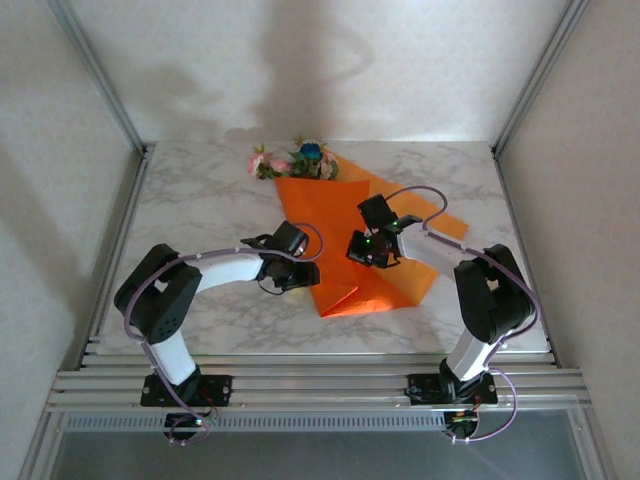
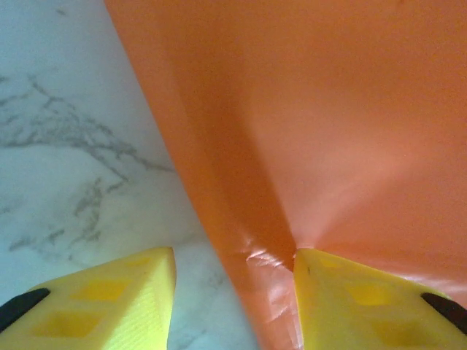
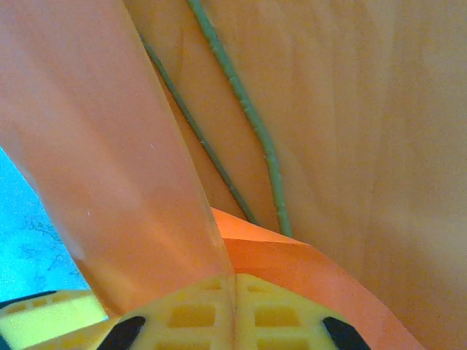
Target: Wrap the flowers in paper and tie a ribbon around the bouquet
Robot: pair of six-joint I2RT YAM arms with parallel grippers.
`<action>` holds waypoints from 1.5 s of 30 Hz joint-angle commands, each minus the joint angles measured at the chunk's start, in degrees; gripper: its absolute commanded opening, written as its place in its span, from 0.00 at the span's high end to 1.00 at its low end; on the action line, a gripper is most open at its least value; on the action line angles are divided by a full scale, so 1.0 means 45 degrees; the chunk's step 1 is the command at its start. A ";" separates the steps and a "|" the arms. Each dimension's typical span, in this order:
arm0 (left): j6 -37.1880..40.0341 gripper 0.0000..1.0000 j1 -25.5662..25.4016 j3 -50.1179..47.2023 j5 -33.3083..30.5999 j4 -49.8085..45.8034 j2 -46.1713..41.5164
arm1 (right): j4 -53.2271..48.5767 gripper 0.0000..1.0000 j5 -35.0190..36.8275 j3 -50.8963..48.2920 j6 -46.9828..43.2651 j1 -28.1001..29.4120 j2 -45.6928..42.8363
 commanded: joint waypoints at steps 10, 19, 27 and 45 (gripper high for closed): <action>-0.0204 0.65 0.0218 0.0073 0.0051 0.2268 0.0428 | 0.0030 1.00 -0.0600 -0.0706 -0.0387 -0.0618 0.0014; -0.0389 1.00 0.0581 -0.0403 -0.0332 0.2668 0.0196 | 0.0378 1.00 -0.0970 -0.1032 -0.0725 -0.1114 0.0205; -0.0954 0.52 0.1411 -0.1060 0.0198 0.3809 0.0058 | 0.0602 1.00 -0.1580 -0.1091 -0.1214 -0.1692 0.0491; -0.1758 0.57 0.2083 0.0611 0.1696 0.6549 0.2542 | 0.1404 1.00 -0.2476 -0.1579 -0.1440 -0.2542 0.1356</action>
